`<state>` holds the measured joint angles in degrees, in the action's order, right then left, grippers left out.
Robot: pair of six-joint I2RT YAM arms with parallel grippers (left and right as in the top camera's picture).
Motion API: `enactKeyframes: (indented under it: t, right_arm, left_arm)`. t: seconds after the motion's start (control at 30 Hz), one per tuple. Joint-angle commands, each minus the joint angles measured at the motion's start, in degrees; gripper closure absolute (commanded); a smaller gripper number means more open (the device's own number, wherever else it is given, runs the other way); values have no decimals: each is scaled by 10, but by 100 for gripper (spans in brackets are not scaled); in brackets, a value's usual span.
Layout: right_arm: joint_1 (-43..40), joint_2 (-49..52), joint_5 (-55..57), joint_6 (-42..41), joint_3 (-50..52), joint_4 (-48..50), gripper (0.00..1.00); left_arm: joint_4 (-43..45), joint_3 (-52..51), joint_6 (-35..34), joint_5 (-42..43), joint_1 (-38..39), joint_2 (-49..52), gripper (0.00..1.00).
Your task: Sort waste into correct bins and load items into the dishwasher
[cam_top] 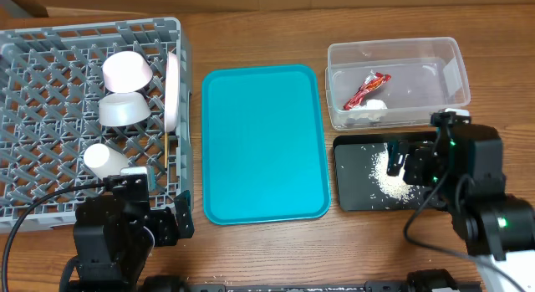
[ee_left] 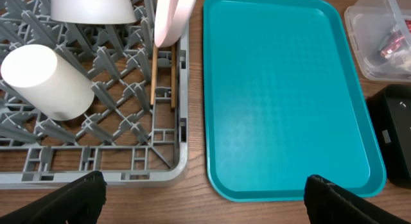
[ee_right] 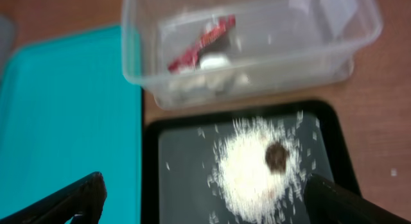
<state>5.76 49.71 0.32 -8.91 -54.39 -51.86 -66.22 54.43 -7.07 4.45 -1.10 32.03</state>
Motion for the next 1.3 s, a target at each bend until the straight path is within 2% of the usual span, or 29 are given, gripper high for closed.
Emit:
enactKeyframes:
  t: [0.0, 0.07, 0.1, 0.23, 0.33, 0.47, 0.57, 0.67, 1.27]
  right_arm:
    - [0, -88, 12, 4, 48, 65, 0]
    - [0, -143, 11, 4, 99, 136, 0]
    - [0, -202, 8, 3, 160, 209, 0]
    - [-4, -354, -16, 3, 323, 386, 0]
    - [-21, -452, -23, 3, 415, 455, 0]
    - [-50, -495, -38, 4, 487, 529, 0]
    - [-54, -495, -38, 35, 515, 535, 0]
    - [-55, -495, -49, 43, 539, 470, 0]
    - [-55, -495, -47, 43, 539, 474, 0]
  left_arm:
    - [0, -4, 9, 5, 0, -2, 0]
    - [0, -4, 9, 5, 0, -2, 0]
    - [0, -4, 9, 5, 0, -2, 0]
    - [0, -4, 9, 5, 0, -2, 0]
    - [0, -4, 9, 5, 0, -2, 0]
    - [0, -4, 9, 5, 0, -2, 0]
    - [0, -4, 9, 5, 0, -2, 0]
    - [0, -4, 9, 5, 0, -2, 0]
    - [0, -4, 9, 5, 0, -2, 0]
